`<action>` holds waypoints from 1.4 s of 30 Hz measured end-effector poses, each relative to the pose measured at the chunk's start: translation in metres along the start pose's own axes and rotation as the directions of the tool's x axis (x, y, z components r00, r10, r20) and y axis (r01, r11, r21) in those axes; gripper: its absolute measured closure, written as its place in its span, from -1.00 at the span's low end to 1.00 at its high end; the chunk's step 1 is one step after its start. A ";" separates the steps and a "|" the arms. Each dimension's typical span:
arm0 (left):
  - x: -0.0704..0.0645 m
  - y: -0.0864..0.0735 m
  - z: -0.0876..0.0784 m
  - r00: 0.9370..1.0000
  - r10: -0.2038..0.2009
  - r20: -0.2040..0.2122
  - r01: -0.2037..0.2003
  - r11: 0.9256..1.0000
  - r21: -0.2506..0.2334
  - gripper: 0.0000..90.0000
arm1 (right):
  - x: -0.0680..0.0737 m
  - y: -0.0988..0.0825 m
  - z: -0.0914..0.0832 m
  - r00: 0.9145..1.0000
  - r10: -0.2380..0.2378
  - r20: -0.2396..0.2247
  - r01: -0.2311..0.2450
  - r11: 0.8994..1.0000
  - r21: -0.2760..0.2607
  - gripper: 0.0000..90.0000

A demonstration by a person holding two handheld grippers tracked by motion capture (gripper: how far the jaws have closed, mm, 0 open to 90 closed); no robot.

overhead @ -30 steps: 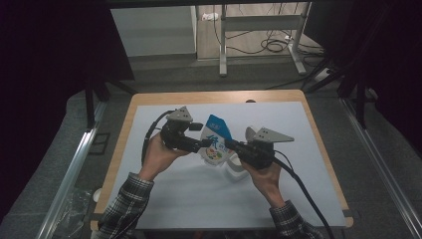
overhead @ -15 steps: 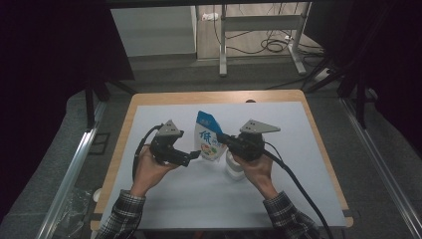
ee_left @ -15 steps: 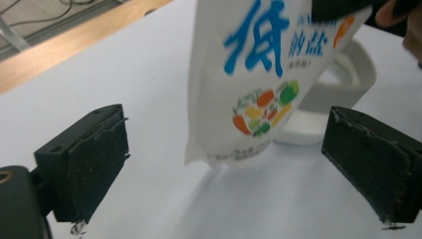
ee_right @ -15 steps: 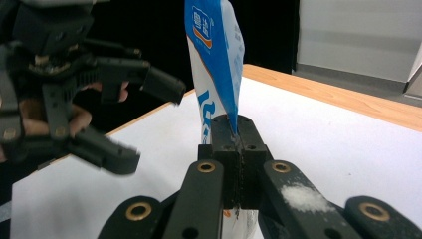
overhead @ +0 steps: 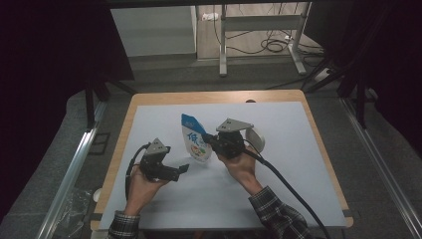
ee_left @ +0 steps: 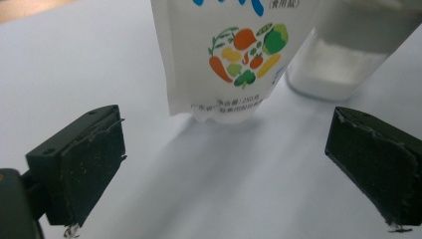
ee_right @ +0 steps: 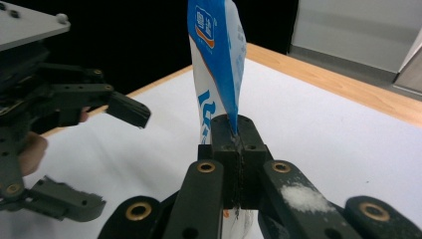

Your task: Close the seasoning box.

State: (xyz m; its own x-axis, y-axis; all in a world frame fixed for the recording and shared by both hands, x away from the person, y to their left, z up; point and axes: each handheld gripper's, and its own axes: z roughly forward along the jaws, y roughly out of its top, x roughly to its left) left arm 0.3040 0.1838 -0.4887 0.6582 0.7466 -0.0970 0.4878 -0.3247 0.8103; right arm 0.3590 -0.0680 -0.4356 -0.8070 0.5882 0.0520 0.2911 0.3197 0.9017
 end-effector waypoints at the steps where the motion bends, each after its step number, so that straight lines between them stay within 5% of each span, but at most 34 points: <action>1: 0.000 -0.003 0.000 1.000 -0.002 -0.001 0.002 1.000 0.006 -0.95 | 0.001 -0.001 0.002 1.000 0.001 0.002 -0.001 1.000 0.008 0.98; 18: -0.003 -0.023 0.003 1.000 -0.020 -0.014 0.020 0.999 0.036 -0.94 | 0.005 -0.003 0.009 0.999 -0.031 0.030 0.029 0.997 0.068 0.94; 30: -0.009 -0.029 0.011 1.000 -0.019 -0.009 0.019 0.998 0.068 -0.94 | 0.006 0.001 0.001 0.999 -0.040 0.024 0.039 0.997 0.060 0.64; 42: -0.016 -0.046 0.024 0.998 -0.008 -0.057 0.016 0.990 0.139 -0.94 | 0.010 -0.001 -0.015 0.998 -0.069 0.014 0.067 0.995 0.080 0.32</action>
State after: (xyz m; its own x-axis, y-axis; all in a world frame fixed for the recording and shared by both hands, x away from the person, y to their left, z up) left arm 0.2843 0.1729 -0.5385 0.6207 0.7808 -0.0709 0.5733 -0.3903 0.7204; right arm 0.3434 -0.0737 -0.4293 -0.8176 0.5755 -0.0163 0.2760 0.4166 0.8662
